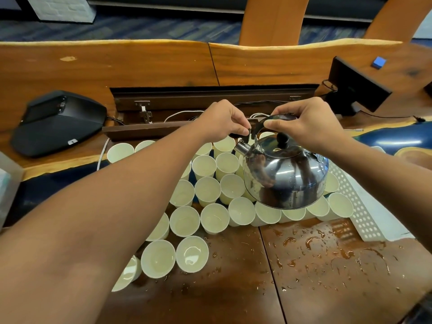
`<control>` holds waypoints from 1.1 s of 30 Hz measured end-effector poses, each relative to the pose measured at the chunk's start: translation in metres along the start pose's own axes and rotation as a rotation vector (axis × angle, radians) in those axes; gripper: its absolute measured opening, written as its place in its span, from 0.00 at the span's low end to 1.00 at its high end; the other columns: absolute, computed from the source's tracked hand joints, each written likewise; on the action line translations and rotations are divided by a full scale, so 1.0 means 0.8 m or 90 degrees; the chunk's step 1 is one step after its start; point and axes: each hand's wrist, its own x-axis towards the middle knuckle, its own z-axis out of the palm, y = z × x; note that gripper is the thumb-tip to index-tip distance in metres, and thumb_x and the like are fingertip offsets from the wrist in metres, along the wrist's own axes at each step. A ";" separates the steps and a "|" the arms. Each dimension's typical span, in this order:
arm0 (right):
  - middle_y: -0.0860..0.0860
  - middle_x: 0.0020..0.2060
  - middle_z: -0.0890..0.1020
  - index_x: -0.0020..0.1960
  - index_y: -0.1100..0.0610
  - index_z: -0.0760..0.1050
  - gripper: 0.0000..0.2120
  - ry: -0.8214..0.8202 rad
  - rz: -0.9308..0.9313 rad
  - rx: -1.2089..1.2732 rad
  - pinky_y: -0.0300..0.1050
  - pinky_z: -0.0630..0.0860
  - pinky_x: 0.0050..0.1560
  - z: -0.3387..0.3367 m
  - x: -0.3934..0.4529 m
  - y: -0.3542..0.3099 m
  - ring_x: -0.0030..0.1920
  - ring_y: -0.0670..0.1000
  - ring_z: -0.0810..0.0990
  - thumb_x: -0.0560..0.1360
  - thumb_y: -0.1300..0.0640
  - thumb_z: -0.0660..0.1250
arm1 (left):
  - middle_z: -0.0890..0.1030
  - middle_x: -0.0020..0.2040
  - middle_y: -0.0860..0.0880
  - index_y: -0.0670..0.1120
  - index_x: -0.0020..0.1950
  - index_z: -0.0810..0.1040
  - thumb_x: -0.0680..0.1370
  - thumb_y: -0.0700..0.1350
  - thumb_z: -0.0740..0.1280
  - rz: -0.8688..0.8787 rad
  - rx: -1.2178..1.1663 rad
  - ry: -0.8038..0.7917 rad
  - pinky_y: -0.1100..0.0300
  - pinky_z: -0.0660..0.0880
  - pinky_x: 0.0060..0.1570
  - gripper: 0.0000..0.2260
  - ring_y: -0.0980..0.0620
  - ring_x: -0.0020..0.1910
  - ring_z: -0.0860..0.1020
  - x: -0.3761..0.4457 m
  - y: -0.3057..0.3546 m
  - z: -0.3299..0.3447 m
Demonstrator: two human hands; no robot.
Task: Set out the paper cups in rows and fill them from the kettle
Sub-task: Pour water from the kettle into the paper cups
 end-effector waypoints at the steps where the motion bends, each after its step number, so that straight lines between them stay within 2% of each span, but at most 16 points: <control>1: 0.50 0.39 0.85 0.47 0.50 0.84 0.10 0.000 0.004 0.000 0.47 0.79 0.44 0.000 0.000 0.000 0.42 0.49 0.83 0.72 0.45 0.75 | 0.83 0.43 0.58 0.51 0.51 0.87 0.75 0.44 0.75 -0.002 -0.002 0.001 0.66 0.73 0.46 0.06 0.61 0.46 0.80 -0.001 0.000 0.001; 5: 0.45 0.41 0.84 0.49 0.50 0.84 0.09 -0.007 0.009 -0.006 0.39 0.75 0.42 0.000 -0.001 -0.003 0.43 0.43 0.81 0.72 0.46 0.75 | 0.83 0.42 0.58 0.50 0.51 0.86 0.75 0.44 0.74 -0.003 -0.004 -0.003 0.67 0.73 0.45 0.06 0.60 0.46 0.79 -0.004 0.001 0.003; 11: 0.46 0.42 0.83 0.48 0.45 0.81 0.07 -0.008 0.008 -0.015 0.30 0.73 0.40 0.000 -0.003 -0.008 0.44 0.40 0.81 0.72 0.46 0.75 | 0.82 0.42 0.58 0.49 0.51 0.86 0.75 0.43 0.74 -0.004 -0.006 -0.001 0.66 0.72 0.45 0.06 0.60 0.46 0.79 -0.008 0.003 0.004; 15: 0.46 0.42 0.82 0.50 0.47 0.82 0.08 -0.011 0.004 -0.021 0.28 0.71 0.41 0.000 -0.005 -0.009 0.45 0.43 0.80 0.72 0.47 0.75 | 0.82 0.44 0.56 0.49 0.52 0.86 0.76 0.43 0.73 -0.006 -0.008 -0.002 0.63 0.73 0.48 0.06 0.60 0.47 0.78 -0.009 0.002 0.006; 18: 0.47 0.43 0.82 0.50 0.49 0.83 0.10 -0.007 0.005 -0.027 0.31 0.72 0.42 0.000 -0.006 -0.007 0.46 0.44 0.80 0.72 0.46 0.75 | 0.82 0.43 0.56 0.49 0.52 0.86 0.75 0.44 0.74 -0.004 -0.008 -0.001 0.65 0.72 0.46 0.06 0.60 0.46 0.78 -0.009 0.003 0.005; 22: 0.46 0.43 0.83 0.51 0.50 0.84 0.11 0.002 0.008 -0.031 0.34 0.75 0.44 0.000 -0.007 -0.004 0.44 0.40 0.80 0.72 0.45 0.74 | 0.82 0.42 0.57 0.49 0.52 0.87 0.75 0.44 0.74 -0.002 -0.005 -0.002 0.67 0.71 0.44 0.06 0.61 0.46 0.78 -0.010 0.005 0.005; 27: 0.45 0.44 0.83 0.51 0.48 0.83 0.10 0.023 -0.003 -0.020 0.32 0.73 0.45 0.003 -0.015 0.000 0.47 0.41 0.80 0.72 0.46 0.74 | 0.82 0.45 0.56 0.49 0.52 0.86 0.76 0.44 0.74 -0.007 -0.011 0.001 0.64 0.71 0.48 0.07 0.60 0.48 0.78 -0.015 0.007 0.007; 30: 0.42 0.46 0.81 0.56 0.51 0.83 0.15 0.039 -0.002 -0.012 0.29 0.70 0.47 0.005 -0.021 0.001 0.47 0.38 0.78 0.72 0.47 0.75 | 0.83 0.45 0.56 0.50 0.52 0.86 0.75 0.45 0.74 -0.007 -0.016 0.008 0.63 0.70 0.50 0.06 0.61 0.48 0.78 -0.018 0.006 0.008; 33: 0.43 0.48 0.80 0.58 0.54 0.82 0.17 0.043 0.000 -0.008 0.32 0.70 0.50 0.004 -0.026 -0.001 0.50 0.40 0.78 0.72 0.47 0.75 | 0.82 0.43 0.58 0.51 0.51 0.86 0.75 0.45 0.74 -0.007 -0.019 0.013 0.62 0.71 0.52 0.06 0.62 0.48 0.78 -0.022 0.009 0.008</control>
